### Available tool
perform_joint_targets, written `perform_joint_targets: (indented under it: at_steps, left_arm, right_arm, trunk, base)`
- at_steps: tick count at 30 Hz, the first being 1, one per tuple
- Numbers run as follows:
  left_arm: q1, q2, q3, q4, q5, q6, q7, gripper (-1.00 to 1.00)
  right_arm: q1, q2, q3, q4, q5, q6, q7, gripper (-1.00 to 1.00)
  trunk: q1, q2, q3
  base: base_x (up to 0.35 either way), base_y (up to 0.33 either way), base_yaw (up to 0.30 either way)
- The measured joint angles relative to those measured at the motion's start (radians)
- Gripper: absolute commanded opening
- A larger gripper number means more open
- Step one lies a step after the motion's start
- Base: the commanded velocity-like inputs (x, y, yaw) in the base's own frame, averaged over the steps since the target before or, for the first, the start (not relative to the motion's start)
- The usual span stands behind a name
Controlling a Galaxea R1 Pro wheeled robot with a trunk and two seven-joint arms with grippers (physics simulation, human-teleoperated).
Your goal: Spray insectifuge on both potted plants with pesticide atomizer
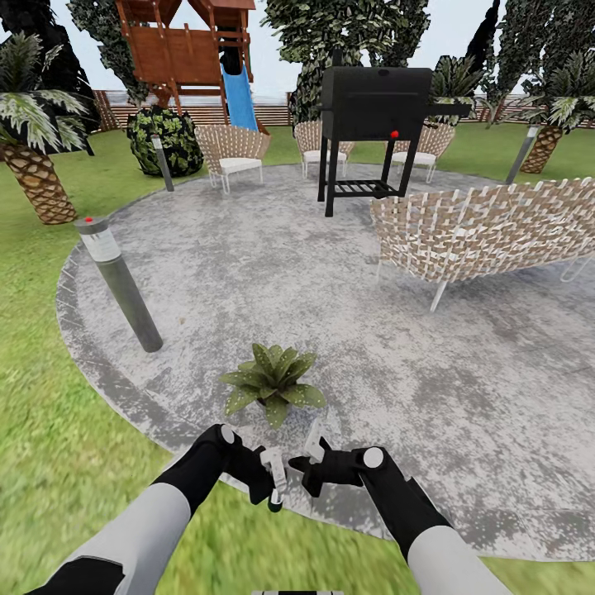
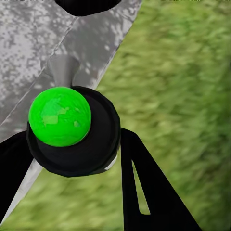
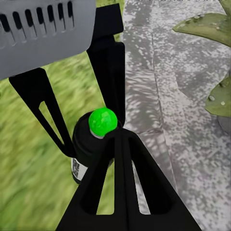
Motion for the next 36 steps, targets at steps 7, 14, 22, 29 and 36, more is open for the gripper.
perform_joint_targets:
  at_steps: [7,14,22,29,36]
  left_arm:
    - [0.000,-0.004,0.000,-0.001,0.003,-0.002,-0.001,-1.00]
    - [0.000,-0.004,0.001,-0.001,0.005,-0.007,-0.008,-1.00]
    - [0.000,-0.005,0.001,0.000,0.007,-0.008,-0.009,-1.00]
    - [0.000,-0.005,0.001,-0.001,0.008,-0.008,-0.009,-1.00]
    - [0.000,-0.007,0.001,-0.002,0.018,-0.008,-0.009,-1.00]
  right_arm:
    - [0.000,0.000,0.000,0.001,0.000,0.000,0.000,-1.00]
    - [0.000,0.000,0.000,0.001,0.000,0.000,0.000,-1.00]
    - [0.000,0.000,0.000,0.001,0.000,0.000,0.000,-1.00]
    - [0.000,0.000,0.000,0.001,0.000,0.000,0.000,-1.00]
    - [0.000,0.000,0.000,0.001,0.000,0.000,0.000,-1.00]
  trunk:
    - [0.000,0.000,0.000]
    - [0.000,0.000,0.000]
    - [0.000,0.000,0.000]
    - [0.000,0.000,0.000]
    - [0.000,0.000,0.000]
  base:
    - [0.000,0.000,0.000]
    - [0.000,0.000,0.000]
    - [0.000,0.000,0.000]
    - [0.000,0.000,0.000]
    - [0.000,0.000,0.000]
